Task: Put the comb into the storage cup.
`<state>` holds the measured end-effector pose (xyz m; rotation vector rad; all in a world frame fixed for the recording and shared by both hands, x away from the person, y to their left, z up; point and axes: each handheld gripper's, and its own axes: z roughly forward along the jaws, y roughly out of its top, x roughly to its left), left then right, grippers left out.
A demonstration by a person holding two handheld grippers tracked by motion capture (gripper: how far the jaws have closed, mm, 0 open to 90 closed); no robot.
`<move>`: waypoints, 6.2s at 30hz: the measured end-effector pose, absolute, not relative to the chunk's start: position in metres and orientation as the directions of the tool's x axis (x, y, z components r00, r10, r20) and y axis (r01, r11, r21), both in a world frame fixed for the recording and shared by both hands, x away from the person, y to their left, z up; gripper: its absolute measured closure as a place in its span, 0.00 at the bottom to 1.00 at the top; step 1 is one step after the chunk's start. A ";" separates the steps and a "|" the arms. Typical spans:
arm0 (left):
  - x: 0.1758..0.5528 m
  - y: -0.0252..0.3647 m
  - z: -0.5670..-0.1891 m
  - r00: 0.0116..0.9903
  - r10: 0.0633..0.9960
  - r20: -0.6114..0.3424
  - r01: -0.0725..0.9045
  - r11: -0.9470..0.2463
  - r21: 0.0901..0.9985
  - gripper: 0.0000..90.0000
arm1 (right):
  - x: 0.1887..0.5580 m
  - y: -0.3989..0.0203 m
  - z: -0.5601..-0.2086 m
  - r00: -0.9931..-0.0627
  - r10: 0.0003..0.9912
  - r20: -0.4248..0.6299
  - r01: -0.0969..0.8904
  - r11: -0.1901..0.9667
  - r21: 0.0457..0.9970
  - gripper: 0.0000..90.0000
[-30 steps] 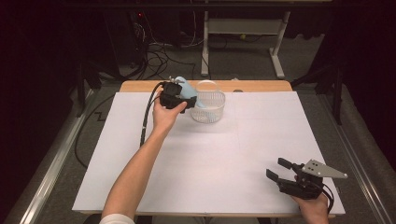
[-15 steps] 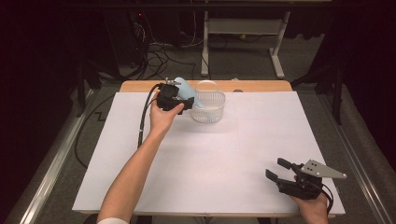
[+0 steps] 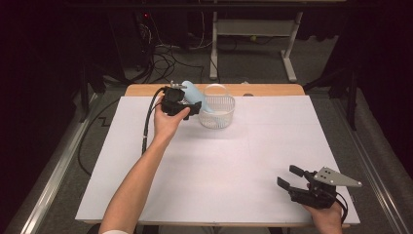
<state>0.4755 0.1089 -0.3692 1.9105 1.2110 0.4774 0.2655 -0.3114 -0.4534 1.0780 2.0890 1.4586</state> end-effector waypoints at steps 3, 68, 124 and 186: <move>0.472 0.110 -0.370 0.456 0.885 -0.095 0.568 -0.207 0.796 0.20 | 0.265 -0.311 -0.453 -0.637 0.761 0.119 0.375 0.171 0.911 0.35; 0.422 0.136 -0.362 0.521 0.852 -0.051 0.493 -0.252 0.833 0.21 | 0.265 -0.311 -0.453 -0.634 0.765 0.116 0.375 0.173 0.911 0.35; 0.387 0.141 -0.367 0.560 0.828 -0.015 0.442 -0.283 0.851 0.22 | 0.265 -0.311 -0.453 -0.630 0.768 0.119 0.380 0.172 0.909 0.35; 0.363 0.156 -0.379 0.568 0.822 -0.031 0.448 -0.277 0.850 0.22 | 0.266 -0.311 -0.454 -0.629 0.768 0.123 0.383 0.168 0.908 0.35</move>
